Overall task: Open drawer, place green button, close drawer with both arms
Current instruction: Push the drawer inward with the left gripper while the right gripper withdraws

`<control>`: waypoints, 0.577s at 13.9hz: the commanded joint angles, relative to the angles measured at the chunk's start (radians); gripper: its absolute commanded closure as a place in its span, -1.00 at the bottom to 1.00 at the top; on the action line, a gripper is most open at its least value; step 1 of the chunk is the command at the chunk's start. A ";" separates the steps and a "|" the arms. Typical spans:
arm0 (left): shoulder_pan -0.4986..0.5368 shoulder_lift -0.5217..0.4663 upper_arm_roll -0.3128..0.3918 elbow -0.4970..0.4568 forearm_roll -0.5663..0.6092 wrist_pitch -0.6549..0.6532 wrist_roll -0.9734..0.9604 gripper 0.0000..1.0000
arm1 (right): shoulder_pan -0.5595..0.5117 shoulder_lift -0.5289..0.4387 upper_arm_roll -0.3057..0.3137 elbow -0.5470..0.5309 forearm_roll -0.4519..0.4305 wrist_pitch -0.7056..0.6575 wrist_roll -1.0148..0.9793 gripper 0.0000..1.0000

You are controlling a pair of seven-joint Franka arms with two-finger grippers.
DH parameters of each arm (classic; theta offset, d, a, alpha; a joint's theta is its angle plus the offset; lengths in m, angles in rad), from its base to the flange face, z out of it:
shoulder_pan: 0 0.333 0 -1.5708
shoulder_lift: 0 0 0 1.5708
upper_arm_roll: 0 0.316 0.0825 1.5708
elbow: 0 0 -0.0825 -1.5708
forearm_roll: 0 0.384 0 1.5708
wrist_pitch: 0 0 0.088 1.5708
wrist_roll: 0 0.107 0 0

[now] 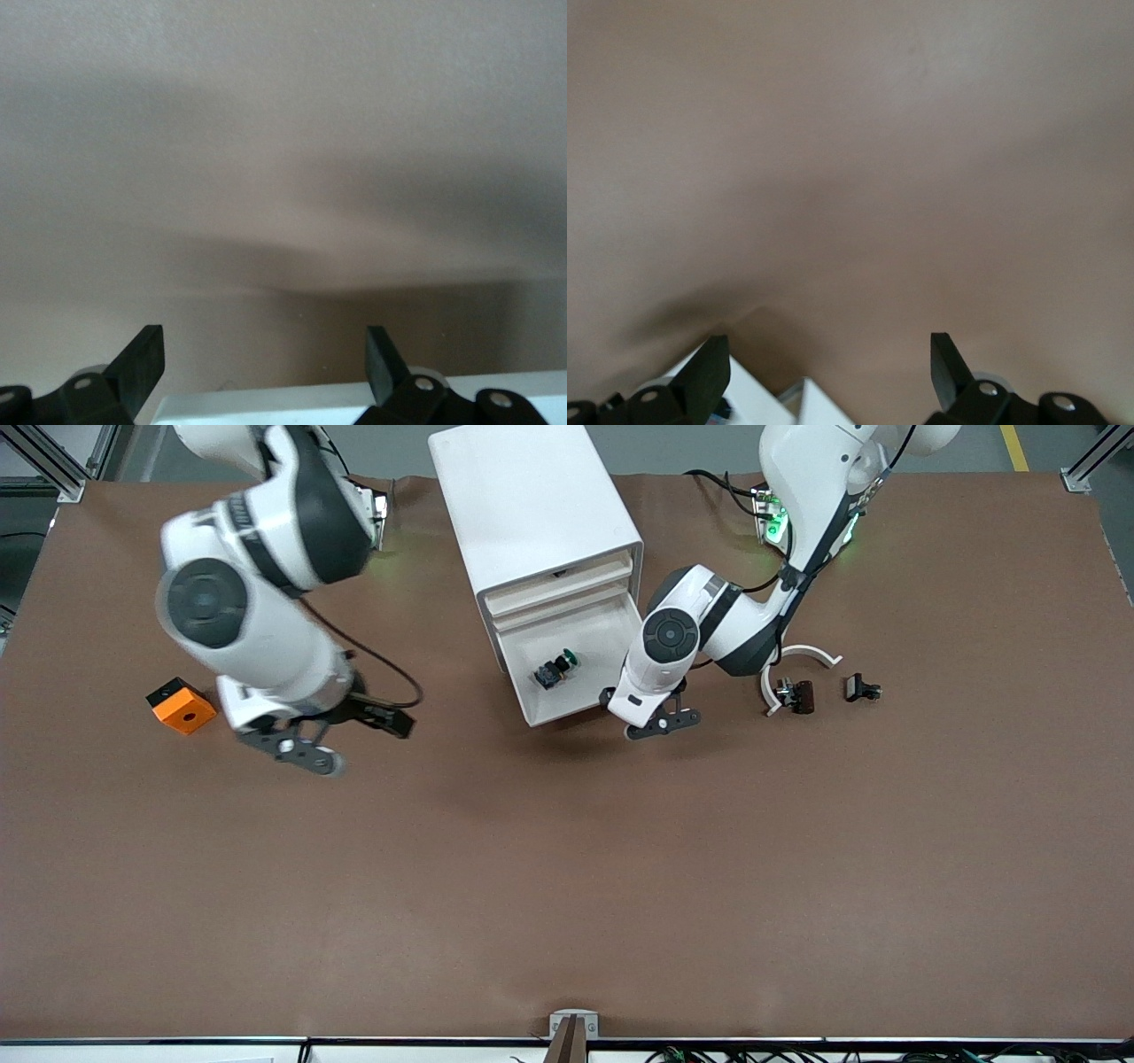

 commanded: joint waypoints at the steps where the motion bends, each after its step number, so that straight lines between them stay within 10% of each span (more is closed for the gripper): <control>1: -0.033 -0.007 -0.001 0.001 0.009 -0.006 -0.052 -1.00 | -0.138 -0.072 0.020 -0.021 -0.020 -0.055 -0.250 -1.00; 8: -0.073 -0.001 -0.066 -0.002 0.001 -0.013 -0.157 -1.00 | -0.414 -0.152 0.020 -0.026 -0.025 -0.134 -0.713 -1.00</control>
